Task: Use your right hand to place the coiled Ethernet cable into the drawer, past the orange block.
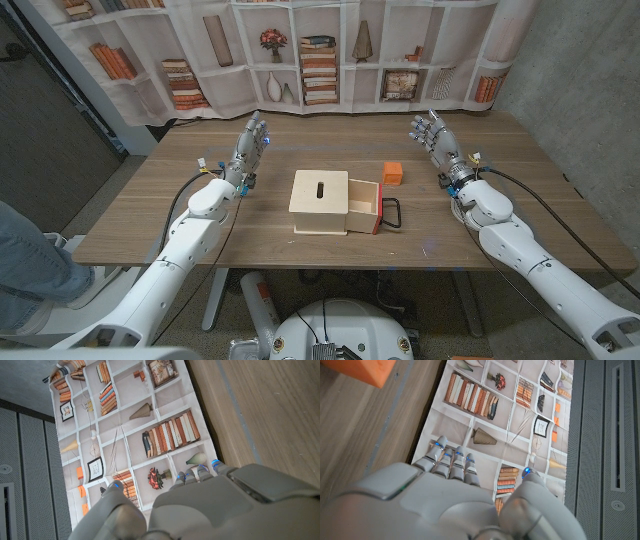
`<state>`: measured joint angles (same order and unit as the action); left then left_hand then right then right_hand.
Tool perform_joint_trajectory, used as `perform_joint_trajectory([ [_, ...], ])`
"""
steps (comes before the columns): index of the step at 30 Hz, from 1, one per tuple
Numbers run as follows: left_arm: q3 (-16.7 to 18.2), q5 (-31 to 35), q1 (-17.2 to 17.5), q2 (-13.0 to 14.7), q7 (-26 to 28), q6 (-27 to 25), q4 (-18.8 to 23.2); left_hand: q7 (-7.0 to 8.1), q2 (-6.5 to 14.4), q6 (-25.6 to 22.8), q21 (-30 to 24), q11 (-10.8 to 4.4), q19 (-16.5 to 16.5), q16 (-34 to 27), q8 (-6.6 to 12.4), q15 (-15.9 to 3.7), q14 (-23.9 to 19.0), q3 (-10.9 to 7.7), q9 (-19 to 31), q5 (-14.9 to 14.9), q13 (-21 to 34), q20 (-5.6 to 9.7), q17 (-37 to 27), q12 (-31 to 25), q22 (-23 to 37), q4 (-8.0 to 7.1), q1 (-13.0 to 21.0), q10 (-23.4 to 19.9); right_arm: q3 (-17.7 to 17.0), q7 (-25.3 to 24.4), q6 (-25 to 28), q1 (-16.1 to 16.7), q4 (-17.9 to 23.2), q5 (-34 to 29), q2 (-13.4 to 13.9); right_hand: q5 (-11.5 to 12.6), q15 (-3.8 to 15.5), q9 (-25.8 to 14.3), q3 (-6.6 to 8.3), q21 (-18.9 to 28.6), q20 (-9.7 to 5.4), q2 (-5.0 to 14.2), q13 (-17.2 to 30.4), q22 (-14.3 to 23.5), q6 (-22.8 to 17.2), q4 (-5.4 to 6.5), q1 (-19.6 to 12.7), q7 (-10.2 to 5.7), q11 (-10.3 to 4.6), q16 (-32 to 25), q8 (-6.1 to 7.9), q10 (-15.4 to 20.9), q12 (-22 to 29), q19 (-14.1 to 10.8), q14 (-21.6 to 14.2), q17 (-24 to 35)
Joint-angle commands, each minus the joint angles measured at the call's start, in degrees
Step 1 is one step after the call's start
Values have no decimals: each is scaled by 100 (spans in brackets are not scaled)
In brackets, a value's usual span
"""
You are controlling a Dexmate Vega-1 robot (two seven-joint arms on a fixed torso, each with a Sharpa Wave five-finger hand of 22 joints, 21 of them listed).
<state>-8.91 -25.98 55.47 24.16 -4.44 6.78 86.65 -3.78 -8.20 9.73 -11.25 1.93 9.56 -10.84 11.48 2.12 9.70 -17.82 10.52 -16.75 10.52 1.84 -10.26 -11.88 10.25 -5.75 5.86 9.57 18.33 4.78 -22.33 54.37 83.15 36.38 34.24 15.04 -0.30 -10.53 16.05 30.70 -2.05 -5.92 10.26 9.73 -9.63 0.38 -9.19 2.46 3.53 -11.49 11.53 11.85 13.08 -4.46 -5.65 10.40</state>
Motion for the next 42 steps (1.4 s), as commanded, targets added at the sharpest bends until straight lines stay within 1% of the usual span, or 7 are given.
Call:
perform_joint_trajectory([
  [1,27,-52,102,62,-23,-57,157,6,2,132,-40,-13,1231,-39,31,-33,781,-5,20,-45,23,75,-13,-40,31,29,59,278,-119,-132,-101,281,322,-112,233,42,-2,-24,19,-24,-161,1,21,22,-48,-52,-99,-14,-8,-38,24,62,25,-64,-76,3],
  [11,34,-57,146,77,-22,-24,200,10,22,94,-43,-2,1222,-37,39,-30,752,7,21,-65,21,76,-13,-50,31,43,86,235,-195,-258,-229,467,462,-217,332,51,0,-25,30,-64,-171,17,21,23,-87,-88,-156,-32,-13,-24,30,89,23,-68,-89,0],
  [16,31,-69,138,90,-51,-26,176,8,28,81,-43,-4,1219,-38,41,-32,736,13,21,-73,21,75,-13,-52,31,48,96,221,-243,-329,-295,572,534,-244,364,55,0,-25,42,-91,-184,38,22,24,-101,-108,-193,-35,4,-10,30,104,22,-59,-75,0],
  [24,36,-79,114,104,-84,-31,125,7,38,55,-45,1,1214,-37,45,-30,720,23,21,-86,20,73,-13,-52,31,57,112,208,-313,-441,-377,692,629,-310,417,56,-3,-26,55,-117,-199,62,23,25,-110,-128,-230,-33,-16,1,27,102,13,-62,-67,1],
  [29,42,-70,104,121,-84,-58,120,5,44,48,-47,-8,1208,-34,44,-30,715,30,21,-93,20,72,-13,-49,31,62,121,205,-369,-495,-403,783,731,-365,500,56,1,-27,61,-139,-201,73,23,26,-111,-145,-258,-27,-13,11,23,92,3,-59,-58,2],
  [42,60,-74,101,141,-134,-17,117,-2,60,19,-45,-6,1210,-27,45,-27,700,50,22,-113,19,76,-13,-48,32,74,146,182,-501,-634,-554,1029,906,-460,593,51,17,-28,71,-168,-207,90,25,28,-143,-186,-318,-42,-8,-2,24,180,24,-123,-127,4],
])
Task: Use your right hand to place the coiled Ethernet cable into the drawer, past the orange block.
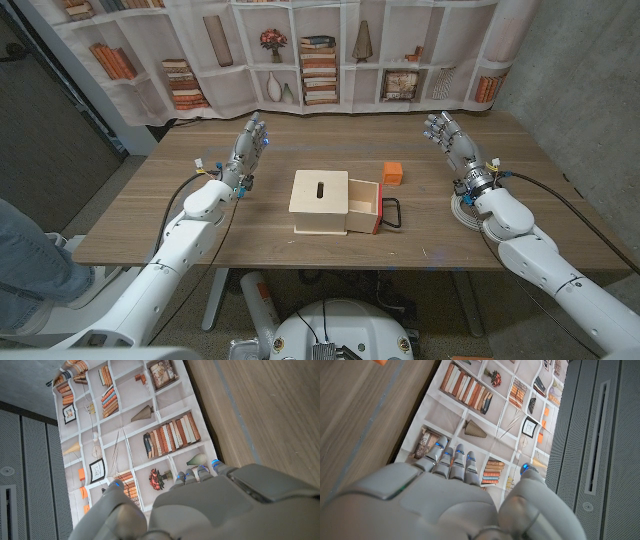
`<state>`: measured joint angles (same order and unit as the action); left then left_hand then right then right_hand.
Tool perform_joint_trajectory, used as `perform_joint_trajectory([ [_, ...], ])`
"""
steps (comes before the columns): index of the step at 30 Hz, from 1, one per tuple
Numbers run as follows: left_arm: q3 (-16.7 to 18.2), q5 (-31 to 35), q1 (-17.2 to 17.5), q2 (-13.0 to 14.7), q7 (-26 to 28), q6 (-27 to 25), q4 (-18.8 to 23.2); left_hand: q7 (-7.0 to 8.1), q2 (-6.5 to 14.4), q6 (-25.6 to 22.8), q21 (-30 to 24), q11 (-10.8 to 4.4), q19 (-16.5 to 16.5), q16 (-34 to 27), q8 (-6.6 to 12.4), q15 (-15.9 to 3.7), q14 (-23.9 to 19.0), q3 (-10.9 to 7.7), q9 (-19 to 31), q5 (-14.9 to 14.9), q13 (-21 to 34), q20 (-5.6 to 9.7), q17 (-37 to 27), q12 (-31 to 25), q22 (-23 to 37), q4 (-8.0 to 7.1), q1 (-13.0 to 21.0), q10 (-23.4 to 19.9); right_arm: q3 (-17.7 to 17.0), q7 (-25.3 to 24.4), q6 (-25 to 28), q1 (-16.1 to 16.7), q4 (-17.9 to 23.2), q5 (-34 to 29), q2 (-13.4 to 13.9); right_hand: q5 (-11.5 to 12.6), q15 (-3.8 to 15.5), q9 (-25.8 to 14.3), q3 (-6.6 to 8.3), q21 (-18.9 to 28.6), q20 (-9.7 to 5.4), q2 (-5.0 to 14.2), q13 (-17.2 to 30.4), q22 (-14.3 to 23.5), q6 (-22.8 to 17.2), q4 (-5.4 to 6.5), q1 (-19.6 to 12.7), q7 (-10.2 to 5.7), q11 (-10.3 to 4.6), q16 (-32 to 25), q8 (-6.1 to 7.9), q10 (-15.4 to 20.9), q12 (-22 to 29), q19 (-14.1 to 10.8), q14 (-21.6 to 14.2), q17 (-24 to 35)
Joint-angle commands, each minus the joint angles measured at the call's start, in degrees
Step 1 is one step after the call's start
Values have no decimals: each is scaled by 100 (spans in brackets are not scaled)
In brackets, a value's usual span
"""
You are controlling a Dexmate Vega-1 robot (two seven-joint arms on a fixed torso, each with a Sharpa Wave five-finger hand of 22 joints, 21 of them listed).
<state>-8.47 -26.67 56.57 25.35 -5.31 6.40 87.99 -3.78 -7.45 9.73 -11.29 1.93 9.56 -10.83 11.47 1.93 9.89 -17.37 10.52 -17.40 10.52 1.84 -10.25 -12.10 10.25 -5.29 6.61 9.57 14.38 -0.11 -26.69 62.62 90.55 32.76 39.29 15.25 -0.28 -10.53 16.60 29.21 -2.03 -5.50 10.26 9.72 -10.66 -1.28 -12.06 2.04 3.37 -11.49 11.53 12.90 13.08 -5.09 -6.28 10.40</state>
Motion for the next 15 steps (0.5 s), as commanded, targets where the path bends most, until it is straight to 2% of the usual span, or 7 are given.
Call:
perform_joint_trajectory([
  [1,18,2,-3,28,-38,20,-5,-1,-14,21,-41,-7,1210,-26,44,-9,682,5,22,-49,20,76,-14,-25,32,29,72,184,-120,-165,-107,233,202,-109,108,30,17,-28,17,-22,-209,50,26,28,-41,-24,-38,0,12,-6,24,76,23,-63,-76,4],
  [15,73,6,114,89,28,32,166,-1,-1,-6,-41,-14,1209,-28,45,-13,651,23,23,-65,19,73,-14,-22,33,38,91,169,-280,-436,-137,543,432,-357,265,23,37,-29,25,-63,-215,66,29,30,-73,-60,-88,-7,-15,-13,24,146,37,-96,-133,9],
])
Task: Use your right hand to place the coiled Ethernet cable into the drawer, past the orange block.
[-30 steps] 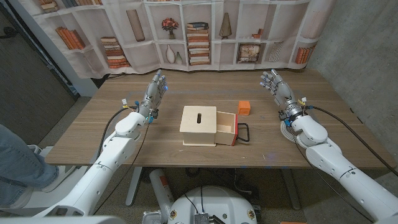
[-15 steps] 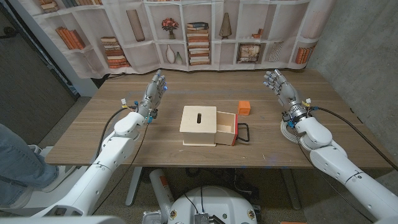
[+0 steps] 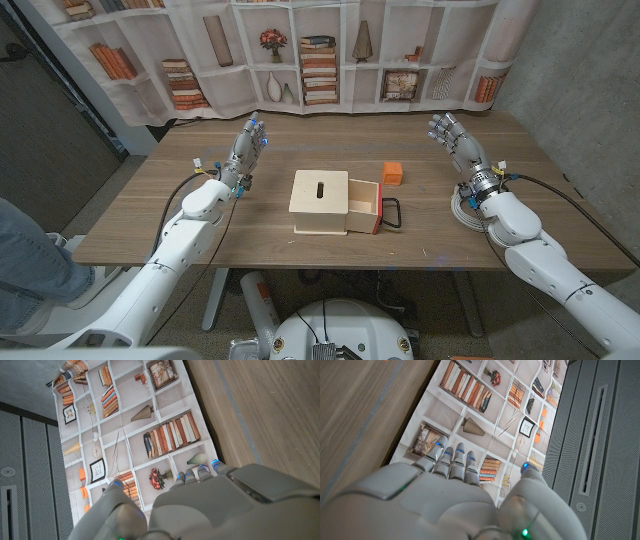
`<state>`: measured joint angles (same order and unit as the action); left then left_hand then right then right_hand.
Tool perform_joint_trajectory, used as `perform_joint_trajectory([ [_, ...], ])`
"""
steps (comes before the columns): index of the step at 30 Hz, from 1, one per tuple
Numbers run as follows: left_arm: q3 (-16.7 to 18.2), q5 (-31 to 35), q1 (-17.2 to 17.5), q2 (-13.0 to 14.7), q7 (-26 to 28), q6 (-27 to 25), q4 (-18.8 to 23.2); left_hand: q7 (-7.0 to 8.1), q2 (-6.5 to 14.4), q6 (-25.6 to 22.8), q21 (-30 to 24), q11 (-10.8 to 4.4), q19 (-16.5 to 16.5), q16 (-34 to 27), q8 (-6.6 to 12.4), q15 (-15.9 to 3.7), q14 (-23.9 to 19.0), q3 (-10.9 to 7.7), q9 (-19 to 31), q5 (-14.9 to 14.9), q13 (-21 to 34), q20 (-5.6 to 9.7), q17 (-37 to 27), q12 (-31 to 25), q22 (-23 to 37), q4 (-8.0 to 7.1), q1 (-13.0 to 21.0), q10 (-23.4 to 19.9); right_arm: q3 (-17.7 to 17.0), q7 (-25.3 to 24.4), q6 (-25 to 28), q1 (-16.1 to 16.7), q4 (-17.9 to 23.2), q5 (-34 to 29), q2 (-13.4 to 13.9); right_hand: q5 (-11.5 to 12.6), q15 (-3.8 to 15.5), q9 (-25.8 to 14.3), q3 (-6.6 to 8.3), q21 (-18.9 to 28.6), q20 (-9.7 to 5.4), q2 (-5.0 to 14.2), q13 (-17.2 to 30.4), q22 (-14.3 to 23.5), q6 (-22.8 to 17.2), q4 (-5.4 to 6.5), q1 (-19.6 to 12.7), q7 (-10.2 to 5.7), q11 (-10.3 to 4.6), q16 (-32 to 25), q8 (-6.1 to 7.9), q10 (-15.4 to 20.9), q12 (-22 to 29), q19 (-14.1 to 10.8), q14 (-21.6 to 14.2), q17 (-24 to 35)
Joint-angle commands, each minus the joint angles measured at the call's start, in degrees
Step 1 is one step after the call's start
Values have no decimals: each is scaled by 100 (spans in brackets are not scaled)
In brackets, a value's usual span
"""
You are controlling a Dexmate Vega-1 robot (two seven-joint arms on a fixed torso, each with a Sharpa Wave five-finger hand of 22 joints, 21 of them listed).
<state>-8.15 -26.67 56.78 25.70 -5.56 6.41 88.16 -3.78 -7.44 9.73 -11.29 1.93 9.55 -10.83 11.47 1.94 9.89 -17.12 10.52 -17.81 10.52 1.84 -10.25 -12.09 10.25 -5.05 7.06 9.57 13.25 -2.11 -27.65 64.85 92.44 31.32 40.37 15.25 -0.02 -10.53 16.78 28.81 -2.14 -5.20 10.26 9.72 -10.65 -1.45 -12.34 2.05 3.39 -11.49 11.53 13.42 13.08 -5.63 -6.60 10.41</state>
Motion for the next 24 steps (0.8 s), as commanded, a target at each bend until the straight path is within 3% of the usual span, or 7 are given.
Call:
perform_joint_trajectory([
  [1,44,-5,100,58,49,20,161,0,0,-10,-42,-12,1207,-28,46,-11,650,0,23,-26,19,75,-14,-21,33,15,47,169,-174,-225,-54,337,248,-202,163,22,13,-29,7,-27,-208,37,30,31,-75,-45,-62,-13,-25,-13,23,111,42,-47,-103,10],
  [24,102,32,297,206,182,-94,504,0,22,-61,-42,-4,1203,-28,50,-19,610,28,24,-50,19,72,-15,-15,33,28,78,152,-390,-354,-300,728,325,-296,222,5,87,-31,20,-89,-236,60,49,34,-162,-116,-160,-71,-98,-20,34,343,112,-157,-197,18],
])
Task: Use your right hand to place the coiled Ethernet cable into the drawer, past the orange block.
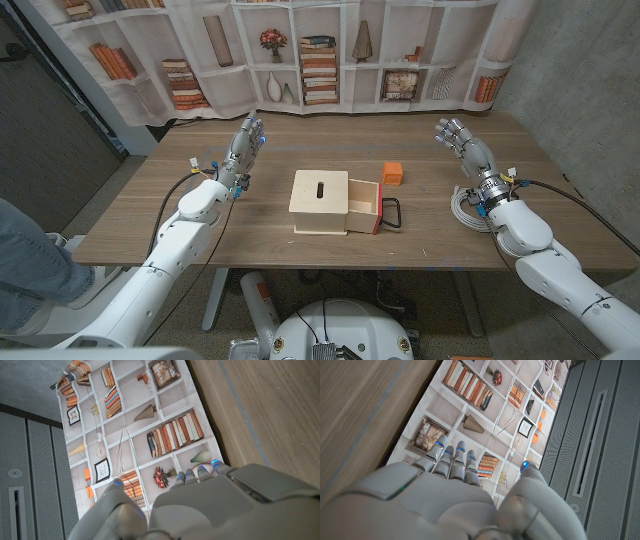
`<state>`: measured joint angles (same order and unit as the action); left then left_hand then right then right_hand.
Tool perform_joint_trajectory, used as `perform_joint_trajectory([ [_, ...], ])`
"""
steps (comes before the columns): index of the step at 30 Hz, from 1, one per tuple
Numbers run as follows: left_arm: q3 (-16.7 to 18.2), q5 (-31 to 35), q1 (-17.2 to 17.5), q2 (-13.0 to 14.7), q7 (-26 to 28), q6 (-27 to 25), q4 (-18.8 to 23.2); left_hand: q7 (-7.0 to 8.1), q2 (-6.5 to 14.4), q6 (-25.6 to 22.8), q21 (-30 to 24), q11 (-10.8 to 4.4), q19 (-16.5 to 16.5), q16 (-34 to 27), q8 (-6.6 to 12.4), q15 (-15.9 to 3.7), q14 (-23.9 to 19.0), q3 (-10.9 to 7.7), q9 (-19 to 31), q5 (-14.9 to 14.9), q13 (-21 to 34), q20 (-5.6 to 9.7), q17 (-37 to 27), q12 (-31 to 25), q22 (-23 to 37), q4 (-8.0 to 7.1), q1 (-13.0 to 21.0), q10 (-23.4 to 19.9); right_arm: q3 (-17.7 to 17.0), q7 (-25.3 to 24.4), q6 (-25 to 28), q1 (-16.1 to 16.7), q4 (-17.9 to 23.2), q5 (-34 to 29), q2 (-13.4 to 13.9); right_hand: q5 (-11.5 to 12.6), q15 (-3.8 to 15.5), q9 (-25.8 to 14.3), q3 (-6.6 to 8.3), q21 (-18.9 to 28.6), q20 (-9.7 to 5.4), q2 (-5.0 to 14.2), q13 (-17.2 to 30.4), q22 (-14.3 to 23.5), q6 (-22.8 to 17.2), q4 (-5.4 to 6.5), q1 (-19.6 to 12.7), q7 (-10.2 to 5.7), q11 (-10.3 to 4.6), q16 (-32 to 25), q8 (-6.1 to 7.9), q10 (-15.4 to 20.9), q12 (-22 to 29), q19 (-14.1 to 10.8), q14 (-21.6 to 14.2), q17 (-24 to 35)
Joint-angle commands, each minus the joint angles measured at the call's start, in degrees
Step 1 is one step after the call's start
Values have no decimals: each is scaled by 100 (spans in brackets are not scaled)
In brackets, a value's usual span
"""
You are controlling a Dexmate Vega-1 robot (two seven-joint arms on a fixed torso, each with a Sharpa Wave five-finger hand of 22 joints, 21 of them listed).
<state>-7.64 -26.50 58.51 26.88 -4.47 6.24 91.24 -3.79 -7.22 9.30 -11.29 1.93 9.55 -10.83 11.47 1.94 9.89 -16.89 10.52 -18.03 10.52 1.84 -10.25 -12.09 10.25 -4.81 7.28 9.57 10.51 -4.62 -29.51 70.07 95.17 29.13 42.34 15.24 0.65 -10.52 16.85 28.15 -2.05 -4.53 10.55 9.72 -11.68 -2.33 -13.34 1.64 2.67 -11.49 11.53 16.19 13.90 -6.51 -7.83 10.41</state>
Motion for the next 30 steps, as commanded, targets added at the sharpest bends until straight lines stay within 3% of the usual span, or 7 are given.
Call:
perform_joint_trajectory([
  [1,57,11,129,90,75,-74,199,0,1,-34,-43,-5,1201,-30,56,-20,602,6,24,-30,19,73,-15,-17,33,5,58,144,-127,-111,-123,226,61,-86,31,4,21,-31,14,-26,-243,-5,20,34,-64,-31,-65,-33,-26,-22,35,72,31,-72,-82,18],
  [14,41,2,131,64,79,-27,191,1,12,-71,-44,-6,1196,-33,61,-23,573,19,25,-41,19,72,-15,-22,33,12,74,115,-305,-338,-245,506,178,-328,64,-5,73,-33,45,-47,-246,30,22,36,-163,-102,-178,-105,-126,-37,53,94,19,-217,-201,14],
  [30,4,51,112,90,153,-90,277,5,24,-85,-44,-7,1193,-25,56,-21,568,34,25,-52,19,68,-16,-19,33,18,90,103,-515,-495,-335,811,266,-487,91,-26,124,-36,61,-66,-240,51,21,37,-245,-161,-260,-127,-150,-57,59,200,35,-380,-350,14],
])
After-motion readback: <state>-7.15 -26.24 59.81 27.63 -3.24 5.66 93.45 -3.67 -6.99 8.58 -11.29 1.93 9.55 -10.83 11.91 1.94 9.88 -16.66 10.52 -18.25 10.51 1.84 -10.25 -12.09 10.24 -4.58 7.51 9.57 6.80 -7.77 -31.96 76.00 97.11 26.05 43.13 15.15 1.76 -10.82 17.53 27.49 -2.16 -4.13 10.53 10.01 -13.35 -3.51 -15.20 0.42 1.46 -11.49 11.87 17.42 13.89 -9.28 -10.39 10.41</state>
